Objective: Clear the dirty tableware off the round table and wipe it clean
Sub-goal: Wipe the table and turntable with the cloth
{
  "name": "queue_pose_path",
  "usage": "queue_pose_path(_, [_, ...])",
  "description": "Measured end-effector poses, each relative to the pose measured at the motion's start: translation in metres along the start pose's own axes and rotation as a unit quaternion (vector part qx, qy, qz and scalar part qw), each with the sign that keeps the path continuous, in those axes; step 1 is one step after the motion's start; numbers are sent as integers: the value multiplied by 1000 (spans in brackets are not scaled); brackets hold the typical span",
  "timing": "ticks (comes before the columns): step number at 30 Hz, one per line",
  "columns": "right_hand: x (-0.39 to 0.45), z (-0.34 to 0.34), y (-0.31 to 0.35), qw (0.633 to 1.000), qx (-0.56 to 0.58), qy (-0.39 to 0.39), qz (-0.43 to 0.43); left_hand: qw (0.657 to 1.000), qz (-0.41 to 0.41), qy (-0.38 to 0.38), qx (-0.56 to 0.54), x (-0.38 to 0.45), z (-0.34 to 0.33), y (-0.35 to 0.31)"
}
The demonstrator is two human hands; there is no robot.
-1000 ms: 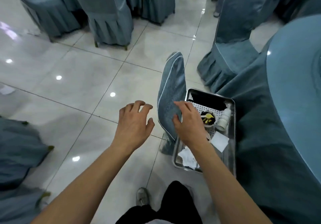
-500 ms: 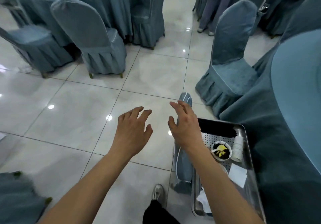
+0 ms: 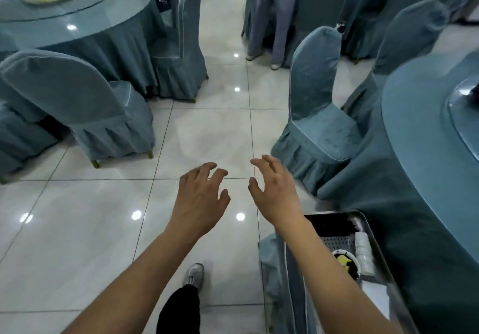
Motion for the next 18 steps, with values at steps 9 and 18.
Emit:
queue_pose_path(9, [104, -12, 14, 988, -50, -79, -119, 988, -154, 3, -1, 160, 17, 48])
queue_pose_path(18, [164, 9, -38, 956, -64, -155, -239, 958, -284, 31, -16, 285, -3, 6])
Point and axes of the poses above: each hand's wrist, its own x-axis towards the middle knuckle, its own z-axis out of the back of the hand, y = z × x, the point moved 2 cm from there along x, towards the middle knuckle, and after that the axes turned 4 degrees about y, right-handed, at the moved point
